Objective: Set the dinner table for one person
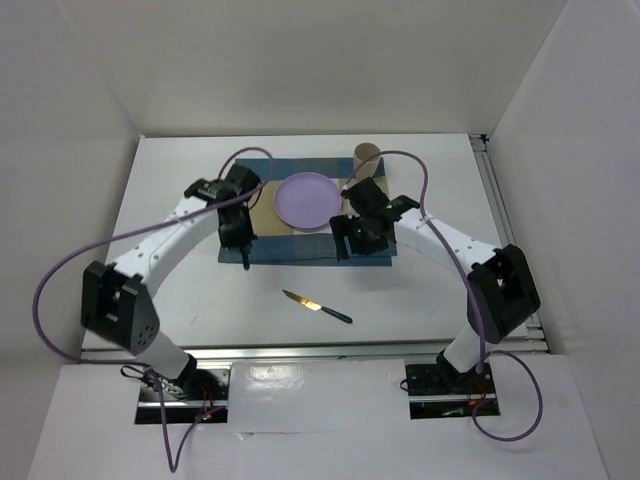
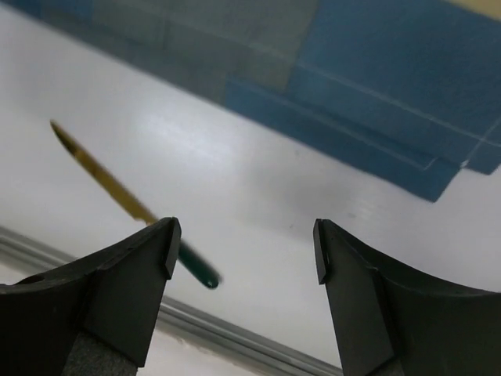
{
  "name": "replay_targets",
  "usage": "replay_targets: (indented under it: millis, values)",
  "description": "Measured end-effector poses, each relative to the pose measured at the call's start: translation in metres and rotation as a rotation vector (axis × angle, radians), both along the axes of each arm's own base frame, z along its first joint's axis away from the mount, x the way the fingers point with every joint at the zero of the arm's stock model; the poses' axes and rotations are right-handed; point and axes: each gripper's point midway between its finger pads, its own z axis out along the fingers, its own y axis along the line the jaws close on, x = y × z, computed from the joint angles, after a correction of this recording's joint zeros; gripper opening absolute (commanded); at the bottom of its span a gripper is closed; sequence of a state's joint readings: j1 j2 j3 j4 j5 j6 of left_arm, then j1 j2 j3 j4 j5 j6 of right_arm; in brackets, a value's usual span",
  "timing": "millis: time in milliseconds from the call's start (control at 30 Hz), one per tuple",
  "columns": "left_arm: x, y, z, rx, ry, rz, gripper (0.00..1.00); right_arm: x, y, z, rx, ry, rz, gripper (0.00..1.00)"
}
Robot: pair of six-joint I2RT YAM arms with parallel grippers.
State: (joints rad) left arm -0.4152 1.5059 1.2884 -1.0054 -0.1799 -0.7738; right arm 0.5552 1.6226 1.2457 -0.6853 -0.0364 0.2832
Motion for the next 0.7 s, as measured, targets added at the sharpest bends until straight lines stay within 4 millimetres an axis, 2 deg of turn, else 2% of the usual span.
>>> replay_targets:
  millis: [67, 133, 200, 300, 400, 467, 533, 700]
  values:
    - [0.041, 0.003, 0.009, 0.047, -0.036, -0.022, 0.0, -0.022, 0.006, -0.005, -0.008, 0.018, 0.091, 0.78]
    - [0.077, 0.007, 0.003, 0.087, -0.053, -0.036, 0.0, -0.036, 0.014, -0.005, -0.007, 0.014, 0.168, 0.76]
    - [0.102, 0.014, -0.013, 0.127, -0.023, -0.047, 0.0, -0.049, 0.022, -0.006, -0.009, 0.006, 0.233, 0.63]
    - [0.132, 0.024, -0.048, 0.173, 0.048, -0.064, 0.0, -0.072, 0.033, -0.016, -0.029, 0.024, 0.323, 0.6]
    - [0.15, 0.032, -0.075, 0.19, 0.092, -0.067, 0.0, -0.088, 0.044, -0.029, -0.058, 0.049, 0.383, 0.64]
    - [0.153, 0.037, -0.085, 0.193, 0.117, -0.077, 0.0, -0.097, 0.049, -0.04, -0.082, 0.068, 0.416, 0.65]
    - [0.158, 0.038, -0.087, 0.184, 0.121, -0.079, 0.0, -0.103, 0.051, -0.053, -0.106, 0.087, 0.433, 0.7]
    - [0.174, 0.032, -0.082, 0.149, 0.085, -0.101, 0.0, -0.115, 0.048, -0.078, -0.146, 0.131, 0.457, 0.71]
